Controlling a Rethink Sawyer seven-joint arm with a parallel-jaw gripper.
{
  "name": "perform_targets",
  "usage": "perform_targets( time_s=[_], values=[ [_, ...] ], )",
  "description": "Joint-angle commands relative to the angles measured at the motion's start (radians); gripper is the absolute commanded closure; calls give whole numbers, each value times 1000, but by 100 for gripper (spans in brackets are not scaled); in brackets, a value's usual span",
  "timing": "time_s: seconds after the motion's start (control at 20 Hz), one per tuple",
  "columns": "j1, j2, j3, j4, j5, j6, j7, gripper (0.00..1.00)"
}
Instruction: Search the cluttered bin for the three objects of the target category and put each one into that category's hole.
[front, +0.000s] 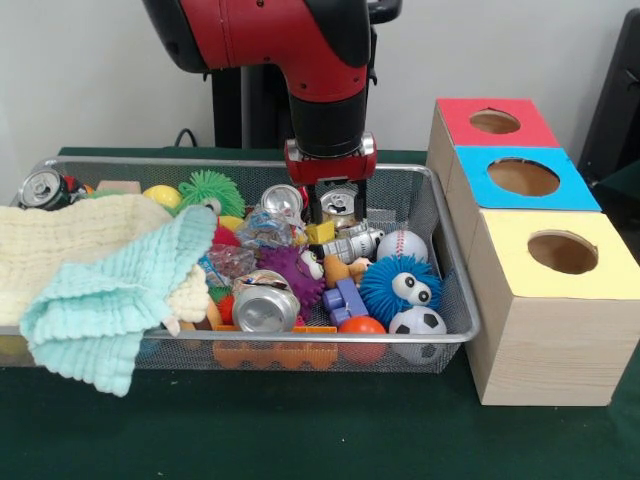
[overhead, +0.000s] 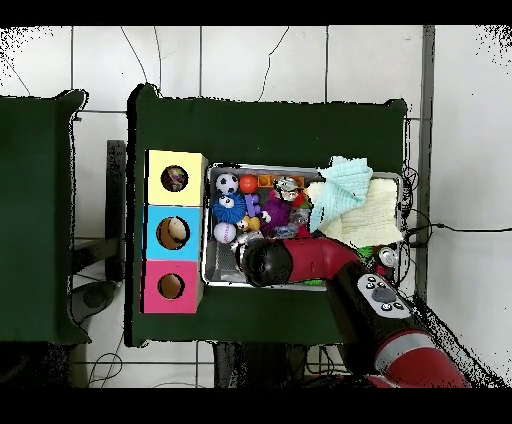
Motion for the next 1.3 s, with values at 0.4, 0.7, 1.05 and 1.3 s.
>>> perform_targets(
  time_s=[0.4,0.7,1.05,1.3],
  values=[
    [15,-5,20,-59,-93,-71,0,0],
    [-21,-85,39,-25,-73,-26,-20,0],
    [11,-70,-42,-79,-173,-127,11,0],
    [23,-49,-84,-115,-226,-197,43,0]
  ],
)
